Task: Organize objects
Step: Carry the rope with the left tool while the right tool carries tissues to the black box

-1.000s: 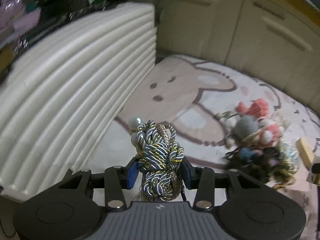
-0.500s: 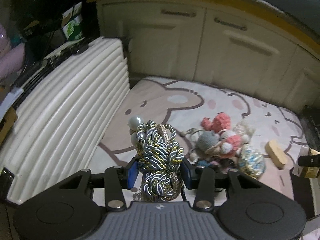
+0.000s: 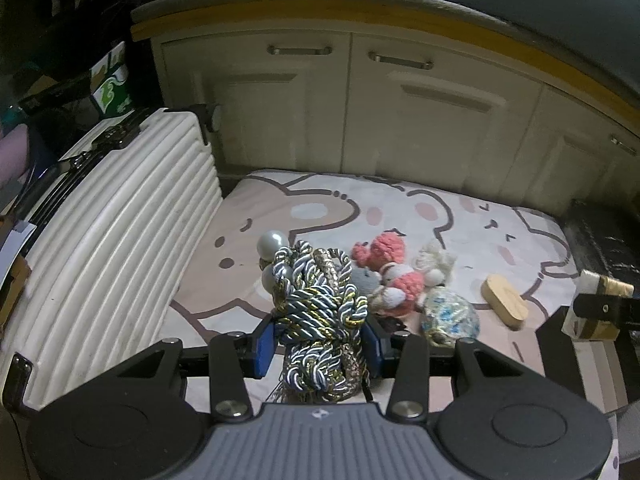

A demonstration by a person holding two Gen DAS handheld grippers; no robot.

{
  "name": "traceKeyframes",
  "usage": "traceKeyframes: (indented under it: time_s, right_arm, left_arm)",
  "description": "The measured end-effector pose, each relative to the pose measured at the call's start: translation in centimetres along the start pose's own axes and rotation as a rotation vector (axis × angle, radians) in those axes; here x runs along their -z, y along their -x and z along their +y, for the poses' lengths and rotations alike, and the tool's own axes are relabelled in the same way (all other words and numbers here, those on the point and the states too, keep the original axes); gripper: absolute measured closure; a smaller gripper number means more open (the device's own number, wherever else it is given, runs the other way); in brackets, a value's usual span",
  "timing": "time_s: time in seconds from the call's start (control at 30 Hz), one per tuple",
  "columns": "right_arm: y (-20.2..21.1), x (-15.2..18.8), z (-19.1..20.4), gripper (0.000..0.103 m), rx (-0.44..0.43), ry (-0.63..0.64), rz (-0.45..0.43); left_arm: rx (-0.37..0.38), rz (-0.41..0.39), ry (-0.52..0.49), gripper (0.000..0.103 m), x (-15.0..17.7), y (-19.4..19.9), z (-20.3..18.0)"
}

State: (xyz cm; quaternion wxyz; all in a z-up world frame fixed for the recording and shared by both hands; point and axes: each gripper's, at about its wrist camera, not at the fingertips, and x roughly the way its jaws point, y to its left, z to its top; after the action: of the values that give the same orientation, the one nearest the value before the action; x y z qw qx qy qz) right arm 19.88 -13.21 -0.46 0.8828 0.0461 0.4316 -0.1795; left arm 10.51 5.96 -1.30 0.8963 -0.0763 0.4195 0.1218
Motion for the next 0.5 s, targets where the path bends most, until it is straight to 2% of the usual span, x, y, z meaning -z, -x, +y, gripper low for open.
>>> traceKeyframes:
  time_s: [0.3, 0.37, 0.5]
  right_arm:
    - [3.0, -0.7, -0.5, 0.029, 0.019, -0.005, -0.038]
    - [3.6, -0.9, -0.7, 0.029, 0.025, -0.002, -0.043]
    - [4.9, -1.5, -1.2, 0.029, 0.041, -0.007, -0.052]
  left_arm:
    - [0.006, -0.002, 0.003, 0.058, -1.1, 1.8, -2.3]
    - [-0.013, -0.01, 0.033, 0.058, -1.7, 2.3, -2.9]
    - [-0.01, -0.03, 0.013, 0.058, -2.8, 3.3, -4.5]
